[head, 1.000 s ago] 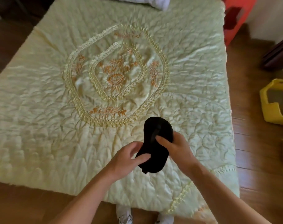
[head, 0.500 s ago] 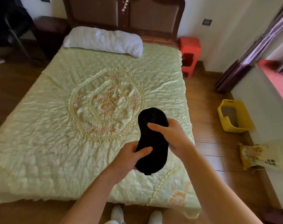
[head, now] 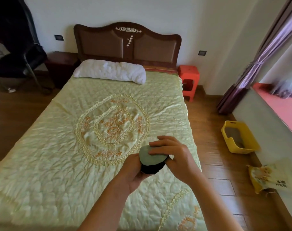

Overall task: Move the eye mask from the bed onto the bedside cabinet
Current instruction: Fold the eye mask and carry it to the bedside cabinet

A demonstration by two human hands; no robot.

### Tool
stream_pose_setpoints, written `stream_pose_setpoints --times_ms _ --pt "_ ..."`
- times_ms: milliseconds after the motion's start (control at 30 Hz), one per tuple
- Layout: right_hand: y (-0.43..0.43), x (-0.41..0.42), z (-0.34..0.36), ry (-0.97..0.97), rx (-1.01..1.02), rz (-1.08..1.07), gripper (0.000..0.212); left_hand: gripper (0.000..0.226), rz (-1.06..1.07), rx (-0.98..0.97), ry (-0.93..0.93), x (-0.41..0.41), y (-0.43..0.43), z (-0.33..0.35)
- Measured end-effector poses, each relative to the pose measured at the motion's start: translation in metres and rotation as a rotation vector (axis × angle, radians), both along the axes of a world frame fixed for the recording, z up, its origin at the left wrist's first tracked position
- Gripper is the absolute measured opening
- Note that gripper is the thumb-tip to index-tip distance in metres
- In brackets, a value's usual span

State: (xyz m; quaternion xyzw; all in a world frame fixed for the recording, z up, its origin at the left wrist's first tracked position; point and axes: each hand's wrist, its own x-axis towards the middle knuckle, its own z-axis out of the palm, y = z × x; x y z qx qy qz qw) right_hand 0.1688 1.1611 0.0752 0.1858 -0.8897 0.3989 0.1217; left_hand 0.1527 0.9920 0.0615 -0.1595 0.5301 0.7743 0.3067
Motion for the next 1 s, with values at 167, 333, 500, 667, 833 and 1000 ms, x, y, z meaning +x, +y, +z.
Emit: stream_pose_setpoints --times_ms 167,333,500,667,833,1000 --pt "-0.001 0.005 -0.011 -0.034 0.153 0.029 0.062 0.03 0.022 0.191 -0.072 -0.005 -0.011 -0.005" --pt "-0.007 0.006 -0.014 -0.07 0.2 0.065 0.057 0.038 -0.039 0.349 -0.081 -0.006 -0.026 -0.012" --pt "-0.01 0.01 -0.008 -0.263 -0.212 -0.086 0.059 0.045 -0.04 0.28 -0.009 -0.005 -0.03 -0.019" --pt "-0.019 0.015 -0.015 -0.405 -0.567 -0.322 0.033 0.051 0.056 0.192 0.018 -0.007 -0.038 -0.021" --pt "-0.044 0.023 -0.022 -0.62 -0.746 -0.34 0.021 0.051 0.117 0.081 0.075 -0.003 -0.049 -0.023" --pt "-0.058 0.027 -0.025 -0.695 -0.763 -0.265 0.013 0.038 0.183 0.0 0.114 0.012 -0.062 -0.024"
